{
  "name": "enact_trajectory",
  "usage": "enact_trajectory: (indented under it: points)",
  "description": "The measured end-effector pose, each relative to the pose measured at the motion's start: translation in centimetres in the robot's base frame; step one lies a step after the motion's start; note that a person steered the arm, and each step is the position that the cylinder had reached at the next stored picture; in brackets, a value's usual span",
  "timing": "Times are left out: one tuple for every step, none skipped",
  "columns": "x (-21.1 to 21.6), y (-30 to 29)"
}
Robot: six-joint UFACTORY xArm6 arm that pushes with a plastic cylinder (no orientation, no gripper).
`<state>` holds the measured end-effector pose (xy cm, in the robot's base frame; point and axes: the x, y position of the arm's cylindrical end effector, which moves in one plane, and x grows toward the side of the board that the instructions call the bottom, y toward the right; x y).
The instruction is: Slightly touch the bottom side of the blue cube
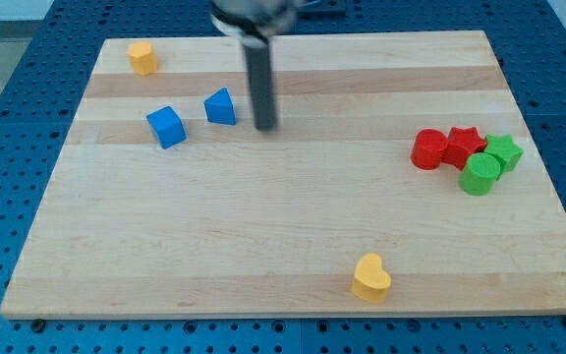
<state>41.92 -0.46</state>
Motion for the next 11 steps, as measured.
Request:
enact_trajectory:
  points:
    - [0.3,1.0]
    - [-7.8,0.0]
    - [-12.0,-5.6]
    - [-12.0,-12.5]
    - [-11.9,-16.7]
    - [-9.3,-21.7]
    - [-6.1,-24.9]
    - [-2.4,-22.2]
    - [4.5,-9.6]
    - [11.1,2.7]
    - [15.9,6.5]
